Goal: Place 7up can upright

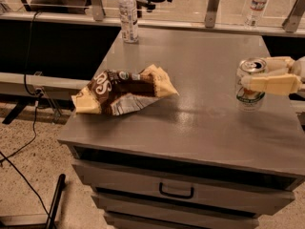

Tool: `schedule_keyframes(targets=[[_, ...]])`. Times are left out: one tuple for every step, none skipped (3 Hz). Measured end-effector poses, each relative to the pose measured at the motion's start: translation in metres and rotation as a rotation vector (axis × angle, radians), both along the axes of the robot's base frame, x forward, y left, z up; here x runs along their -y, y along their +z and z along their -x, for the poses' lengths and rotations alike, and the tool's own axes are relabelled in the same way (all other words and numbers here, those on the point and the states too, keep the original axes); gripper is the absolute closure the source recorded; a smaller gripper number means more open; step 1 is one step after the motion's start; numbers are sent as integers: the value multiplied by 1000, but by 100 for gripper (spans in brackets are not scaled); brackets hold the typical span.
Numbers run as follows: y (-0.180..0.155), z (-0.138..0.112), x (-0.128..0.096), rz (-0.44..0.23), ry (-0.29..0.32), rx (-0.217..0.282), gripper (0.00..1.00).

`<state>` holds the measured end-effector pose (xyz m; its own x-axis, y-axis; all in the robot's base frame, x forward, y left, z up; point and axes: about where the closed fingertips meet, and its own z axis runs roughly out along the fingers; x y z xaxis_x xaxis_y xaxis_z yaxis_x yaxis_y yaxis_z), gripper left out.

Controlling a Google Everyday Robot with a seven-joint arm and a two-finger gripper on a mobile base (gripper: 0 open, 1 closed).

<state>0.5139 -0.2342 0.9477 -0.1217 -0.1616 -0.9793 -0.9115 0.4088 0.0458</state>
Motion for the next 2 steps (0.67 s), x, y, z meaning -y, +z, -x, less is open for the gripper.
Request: schedule_keyframes(targets=[[-9, 15, 1, -57, 29, 30, 100], [-16, 25, -2, -92, 69, 52, 100]])
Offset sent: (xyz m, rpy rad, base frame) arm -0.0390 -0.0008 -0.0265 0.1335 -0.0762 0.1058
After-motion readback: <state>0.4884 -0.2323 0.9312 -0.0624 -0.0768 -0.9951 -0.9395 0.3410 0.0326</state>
